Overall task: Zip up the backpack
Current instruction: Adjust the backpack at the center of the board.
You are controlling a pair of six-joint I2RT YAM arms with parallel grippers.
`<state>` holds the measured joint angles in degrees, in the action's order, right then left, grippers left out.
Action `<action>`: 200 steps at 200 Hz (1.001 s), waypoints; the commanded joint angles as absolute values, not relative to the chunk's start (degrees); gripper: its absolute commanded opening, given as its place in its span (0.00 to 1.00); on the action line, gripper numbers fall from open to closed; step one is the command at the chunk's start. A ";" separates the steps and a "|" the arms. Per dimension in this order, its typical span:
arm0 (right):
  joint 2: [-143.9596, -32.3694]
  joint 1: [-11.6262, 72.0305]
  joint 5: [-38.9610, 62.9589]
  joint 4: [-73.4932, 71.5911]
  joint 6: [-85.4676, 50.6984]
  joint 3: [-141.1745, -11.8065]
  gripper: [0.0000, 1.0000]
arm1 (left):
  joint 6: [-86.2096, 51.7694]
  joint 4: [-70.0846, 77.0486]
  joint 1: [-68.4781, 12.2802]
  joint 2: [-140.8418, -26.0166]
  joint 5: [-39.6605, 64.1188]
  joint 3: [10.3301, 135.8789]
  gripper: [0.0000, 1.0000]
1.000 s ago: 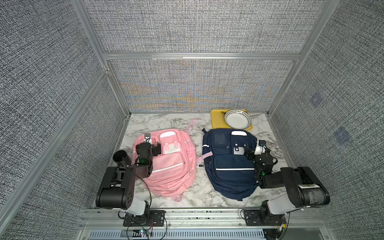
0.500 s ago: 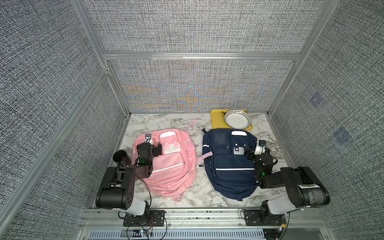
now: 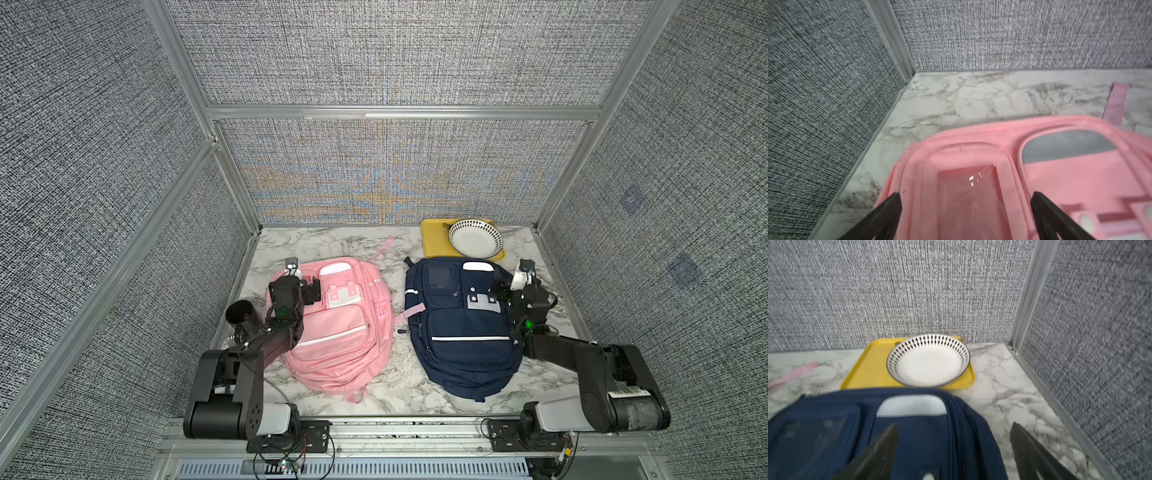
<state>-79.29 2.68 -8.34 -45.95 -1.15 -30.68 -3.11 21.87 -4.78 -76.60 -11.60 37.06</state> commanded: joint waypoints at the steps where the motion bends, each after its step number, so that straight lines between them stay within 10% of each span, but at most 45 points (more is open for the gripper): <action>1: -77.29 4.37 -1.00 -19.16 -2.79 -38.21 0.73 | -8.51 1.85 -6.17 -71.34 -6.76 44.36 0.81; 84: -73.39 19.82 1.10 -7.48 -19.03 -36.27 0.66 | -20.22 -3.36 -34.00 -86.65 7.46 63.62 0.80; 200: -76.21 13.50 5.61 -9.03 -30.50 -23.87 0.65 | -42.16 -14.04 -36.08 -108.85 9.84 68.73 0.72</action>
<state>-74.00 16.53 5.96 -11.29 -30.00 -24.99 -38.85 -9.96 -35.99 -108.01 11.77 69.91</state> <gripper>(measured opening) 0.651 0.716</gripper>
